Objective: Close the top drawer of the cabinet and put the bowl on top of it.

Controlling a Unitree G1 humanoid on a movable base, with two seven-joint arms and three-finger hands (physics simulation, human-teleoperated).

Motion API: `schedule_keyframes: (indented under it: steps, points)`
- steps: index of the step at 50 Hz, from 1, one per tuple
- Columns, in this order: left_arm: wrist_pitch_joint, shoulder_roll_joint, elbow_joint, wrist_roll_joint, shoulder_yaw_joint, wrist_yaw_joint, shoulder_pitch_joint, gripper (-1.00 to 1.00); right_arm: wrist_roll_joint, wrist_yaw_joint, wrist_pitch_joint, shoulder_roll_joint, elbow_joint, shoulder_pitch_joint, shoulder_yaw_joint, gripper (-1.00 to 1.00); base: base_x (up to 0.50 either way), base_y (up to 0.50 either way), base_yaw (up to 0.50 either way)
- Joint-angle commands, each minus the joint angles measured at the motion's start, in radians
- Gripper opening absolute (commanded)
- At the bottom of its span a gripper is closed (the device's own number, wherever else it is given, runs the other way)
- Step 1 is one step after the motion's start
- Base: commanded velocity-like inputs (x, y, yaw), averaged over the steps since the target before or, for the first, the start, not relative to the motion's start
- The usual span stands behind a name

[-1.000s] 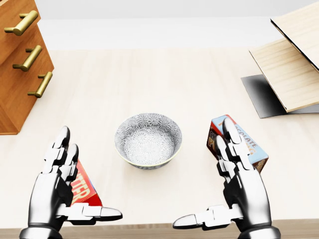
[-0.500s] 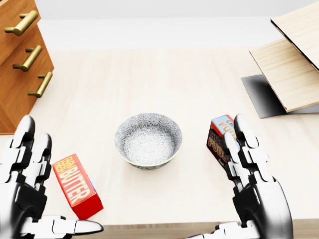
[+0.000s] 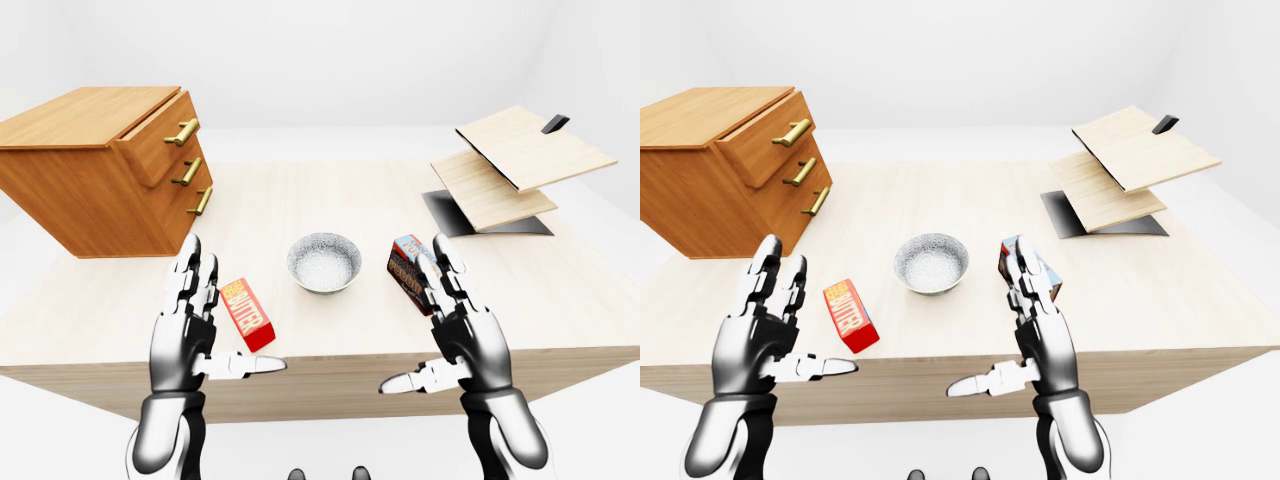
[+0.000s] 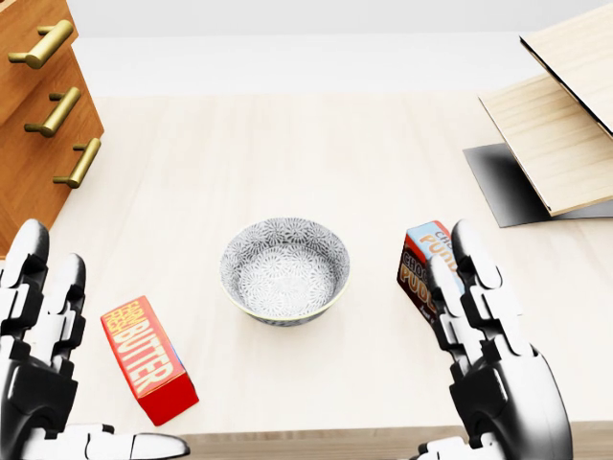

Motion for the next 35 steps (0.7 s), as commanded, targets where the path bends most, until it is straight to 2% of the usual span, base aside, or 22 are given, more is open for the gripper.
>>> schedule_keyframes:
  steps: [1,14,35]
  points:
    - [0.0,-0.001,-0.014,-0.006,0.0,-0.007,0.008,1.0,0.009,0.016,0.0,0.0,-0.005,0.006,-0.002,1.0,0.0,0.0,0.0]
    - [0.0,-0.001,-0.018,-0.006,-0.002,-0.013,0.01,1.0,0.024,0.025,0.0,0.0,-0.023,0.014,-0.005,1.0,0.0,0.0,0.0]
    - [0.0,-0.003,-0.026,-0.015,0.009,-0.02,0.012,1.0,0.034,0.036,0.0,-0.003,-0.031,0.018,-0.001,1.0,0.2,0.0,0.0]
